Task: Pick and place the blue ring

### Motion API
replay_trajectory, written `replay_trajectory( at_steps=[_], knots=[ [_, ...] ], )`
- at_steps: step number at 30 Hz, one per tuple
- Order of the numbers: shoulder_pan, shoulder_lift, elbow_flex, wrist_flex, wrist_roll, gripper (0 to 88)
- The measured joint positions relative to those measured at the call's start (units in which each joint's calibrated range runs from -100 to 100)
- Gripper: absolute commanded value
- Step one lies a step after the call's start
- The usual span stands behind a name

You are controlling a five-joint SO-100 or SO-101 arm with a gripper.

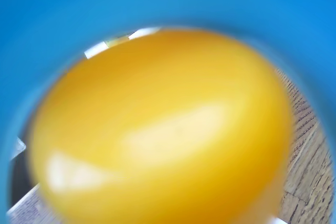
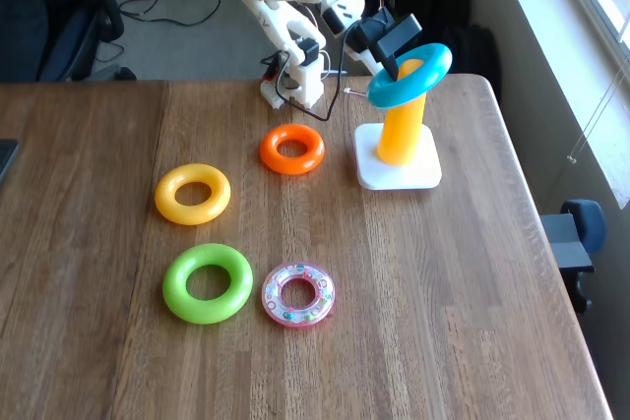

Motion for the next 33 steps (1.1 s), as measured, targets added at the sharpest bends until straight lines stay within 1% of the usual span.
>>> replay_trajectory(
  at_steps=[3,10,11,13,15,20,26,33],
  knots=[
    [-0.1,0.0,0.5,-0.3,0.0,8.9],
    [-0.1,0.0,1.0,-1.0,0.0,33.2],
    [-0.1,0.0,1.0,-1.0,0.0,35.9],
    [-0.1,0.0,1.0,-1.0,0.0,38.7],
    [0.6,0.2,1.0,-1.3,0.0,39.1],
    [2.5,0.0,1.0,-1.3,0.3,36.8],
    [7.5,0.5,0.9,-3.3,0.3,36.0],
    [8.6,0.1,0.8,-4.0,0.3,35.9]
  ],
)
